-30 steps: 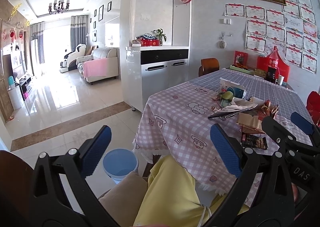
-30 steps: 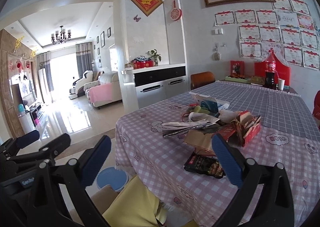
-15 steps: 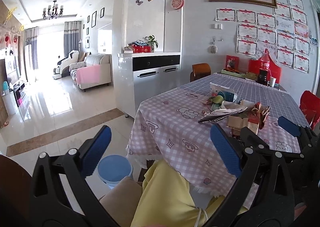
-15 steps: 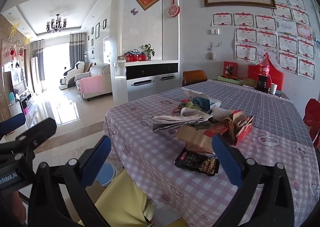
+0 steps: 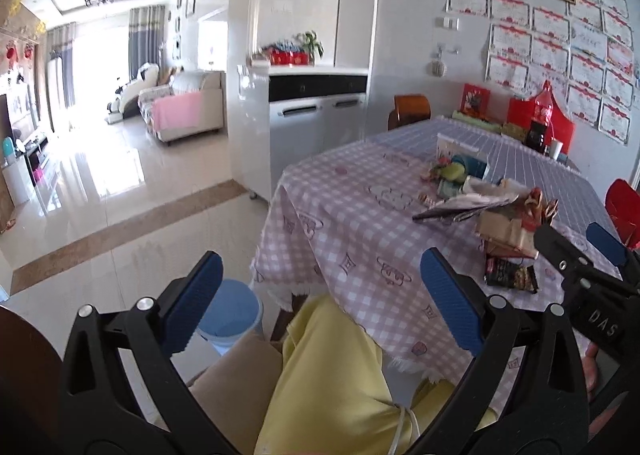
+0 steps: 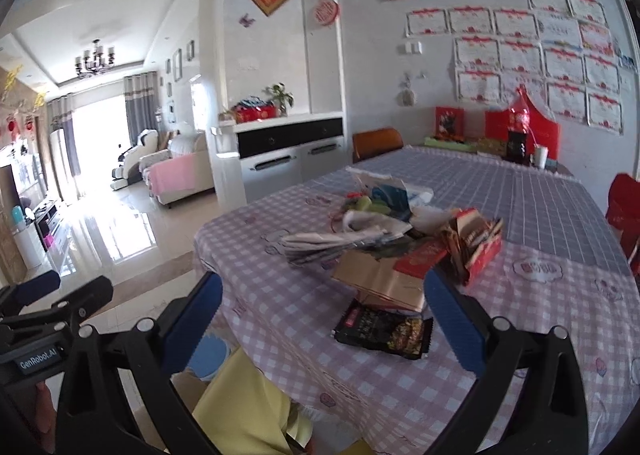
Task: Collect trash
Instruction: 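Grasp the red paper strip with the right tool while the left tool grasps the folded newspaper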
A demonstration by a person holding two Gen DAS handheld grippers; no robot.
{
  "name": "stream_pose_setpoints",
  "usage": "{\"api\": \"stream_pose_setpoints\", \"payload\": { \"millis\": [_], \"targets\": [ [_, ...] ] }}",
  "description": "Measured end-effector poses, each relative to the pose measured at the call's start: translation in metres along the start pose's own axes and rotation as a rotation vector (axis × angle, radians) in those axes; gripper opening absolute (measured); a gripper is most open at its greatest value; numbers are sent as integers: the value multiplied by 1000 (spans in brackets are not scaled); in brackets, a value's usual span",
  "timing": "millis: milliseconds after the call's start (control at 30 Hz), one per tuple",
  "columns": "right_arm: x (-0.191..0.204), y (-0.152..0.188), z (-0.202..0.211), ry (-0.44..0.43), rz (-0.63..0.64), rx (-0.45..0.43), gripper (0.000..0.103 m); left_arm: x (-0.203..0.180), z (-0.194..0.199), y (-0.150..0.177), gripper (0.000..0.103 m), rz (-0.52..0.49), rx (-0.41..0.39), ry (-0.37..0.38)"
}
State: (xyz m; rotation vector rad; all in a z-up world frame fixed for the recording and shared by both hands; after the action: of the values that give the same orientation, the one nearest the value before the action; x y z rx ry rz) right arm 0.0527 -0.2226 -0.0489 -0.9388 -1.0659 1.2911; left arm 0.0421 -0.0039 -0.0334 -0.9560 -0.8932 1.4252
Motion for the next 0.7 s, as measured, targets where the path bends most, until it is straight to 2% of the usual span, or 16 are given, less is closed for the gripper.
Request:
{"api": "stream_pose_setpoints", "payload": {
  "millis": [200,400,700],
  "targets": [
    [-25,12,-29,83,-54,82,99,-10,-38,9,97,-21,108,55],
    [-59,22,-61,137,-165,163,99,-28,-78,15,97,-59,221,150],
    [-112,17,-112,137,-430,237,99,-55,-128,-2,97,-105,286,256]
  ]
}}
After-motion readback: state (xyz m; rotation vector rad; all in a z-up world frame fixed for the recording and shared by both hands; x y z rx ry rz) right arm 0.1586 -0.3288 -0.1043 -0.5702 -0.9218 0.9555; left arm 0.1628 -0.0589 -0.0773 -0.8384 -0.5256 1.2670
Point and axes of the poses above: each gripper's, at about its wrist camera, not at the fingertips, and z roughly against the way its jaws point, x to its left, y to its underside, the point moved 1 cm from there along -z, roughly the way its jaws point, and after that the axes turned 7 degrees about -x, right-handed, at the moved point
